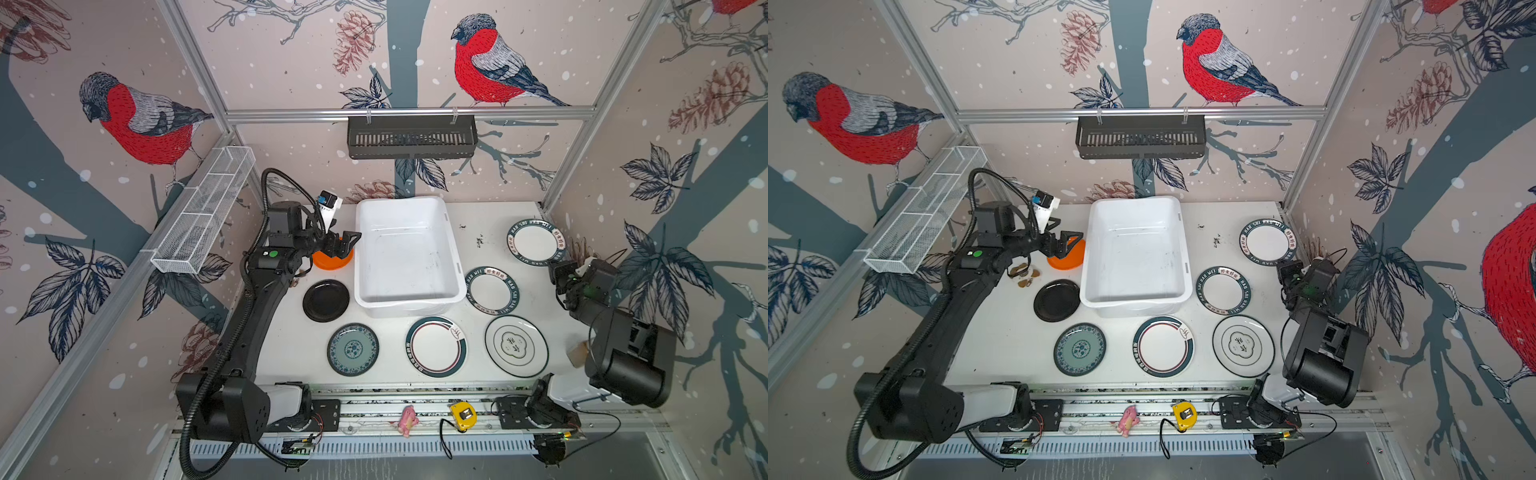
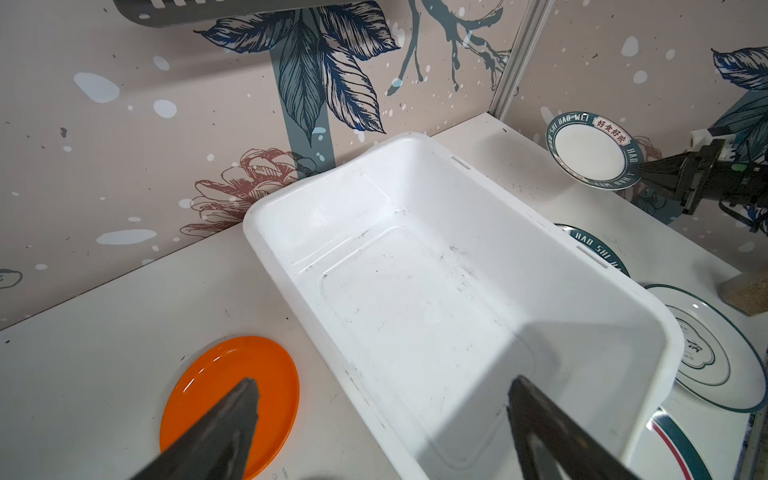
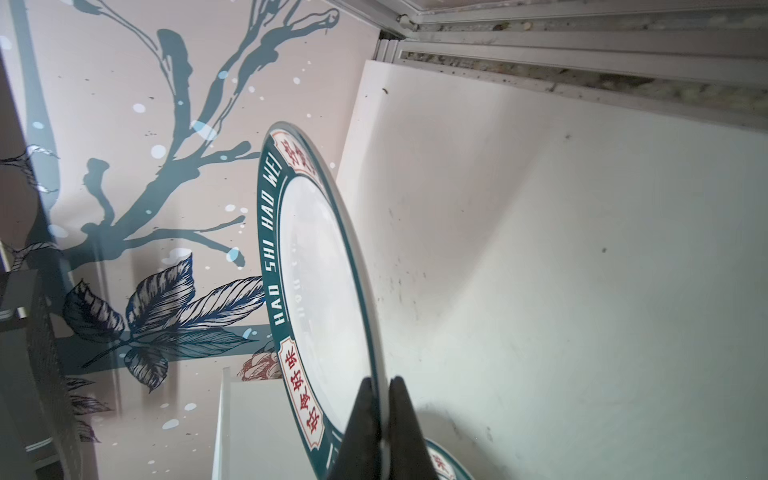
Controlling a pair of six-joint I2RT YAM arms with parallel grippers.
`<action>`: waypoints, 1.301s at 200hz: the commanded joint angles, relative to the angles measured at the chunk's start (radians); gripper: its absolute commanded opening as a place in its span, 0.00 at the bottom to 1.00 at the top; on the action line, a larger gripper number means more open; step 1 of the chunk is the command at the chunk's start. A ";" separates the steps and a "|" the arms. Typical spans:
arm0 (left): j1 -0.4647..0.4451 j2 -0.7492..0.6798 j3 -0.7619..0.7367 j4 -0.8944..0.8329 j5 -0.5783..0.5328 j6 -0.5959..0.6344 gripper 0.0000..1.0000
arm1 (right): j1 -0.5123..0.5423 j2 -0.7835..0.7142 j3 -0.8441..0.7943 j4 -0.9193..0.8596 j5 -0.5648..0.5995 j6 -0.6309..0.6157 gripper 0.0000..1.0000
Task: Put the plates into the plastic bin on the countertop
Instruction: 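Lift the plate with the right gripper and carry it over the white bin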
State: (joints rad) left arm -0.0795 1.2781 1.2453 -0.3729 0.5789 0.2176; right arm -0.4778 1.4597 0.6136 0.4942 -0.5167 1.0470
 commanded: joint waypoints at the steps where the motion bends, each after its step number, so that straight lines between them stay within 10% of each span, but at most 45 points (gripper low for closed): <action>1: 0.000 -0.018 -0.005 -0.007 0.016 0.017 0.93 | 0.008 -0.053 0.015 -0.016 -0.018 -0.001 0.01; 132: 0.000 -0.077 -0.047 0.012 0.029 -0.029 0.94 | 0.150 -0.290 0.114 -0.169 -0.067 -0.023 0.02; 260: 0.000 -0.097 0.012 -0.067 -0.016 -0.054 0.93 | 0.826 -0.045 0.463 -0.361 0.224 -0.165 0.01</action>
State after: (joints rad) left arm -0.0795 1.1923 1.2415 -0.4149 0.5747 0.1822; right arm 0.2676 1.3437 1.0065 0.1570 -0.3939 0.9379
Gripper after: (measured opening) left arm 0.934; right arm 0.085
